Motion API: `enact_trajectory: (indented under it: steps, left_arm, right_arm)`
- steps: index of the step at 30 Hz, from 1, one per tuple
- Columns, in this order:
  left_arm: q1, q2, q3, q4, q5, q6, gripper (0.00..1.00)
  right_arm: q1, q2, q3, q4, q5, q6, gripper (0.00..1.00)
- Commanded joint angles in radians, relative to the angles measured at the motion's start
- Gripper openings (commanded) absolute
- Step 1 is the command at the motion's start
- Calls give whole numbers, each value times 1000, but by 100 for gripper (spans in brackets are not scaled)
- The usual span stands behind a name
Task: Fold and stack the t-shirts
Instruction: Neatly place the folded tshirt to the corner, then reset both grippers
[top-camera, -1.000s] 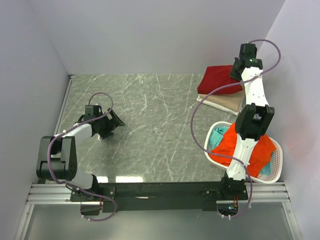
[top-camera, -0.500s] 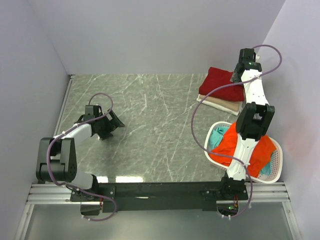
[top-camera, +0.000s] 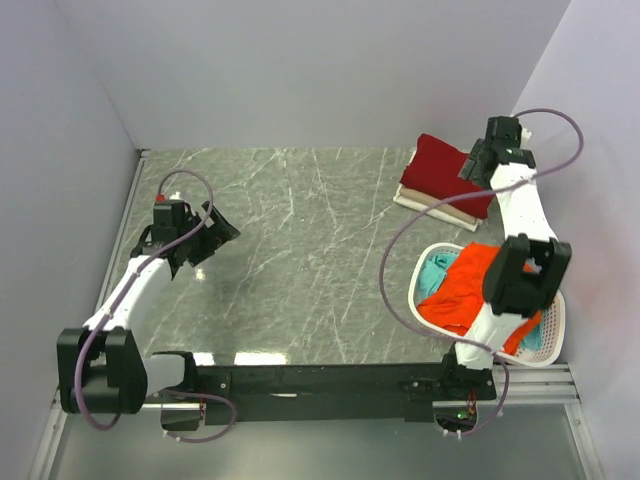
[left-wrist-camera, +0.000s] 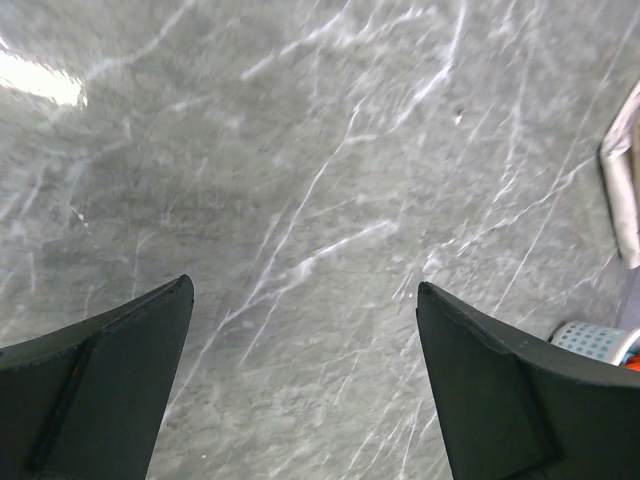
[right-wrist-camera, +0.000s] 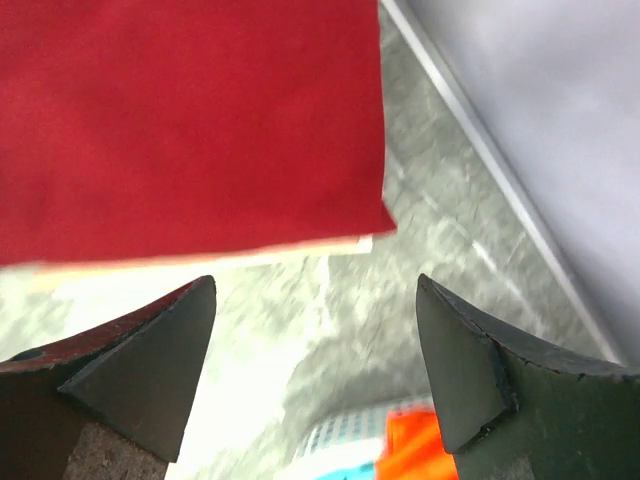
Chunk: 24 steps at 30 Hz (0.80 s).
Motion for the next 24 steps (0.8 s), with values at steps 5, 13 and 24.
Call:
enact_trajectory:
  steps: [5,13,24]
  left_arm:
    - [-4,-176,35,-36,-118,-7,100]
    - [-5,-332,-31,-57,-222,-26,99]
    - [-5,-456,-81,-47,-270,-10,100]
  right_arm:
    - [67,-314,-249,201,-170,30,87]
    - [361,-577,-675,413,-247,93,87]
    - [592,-623,-921,567,-204,264,85]
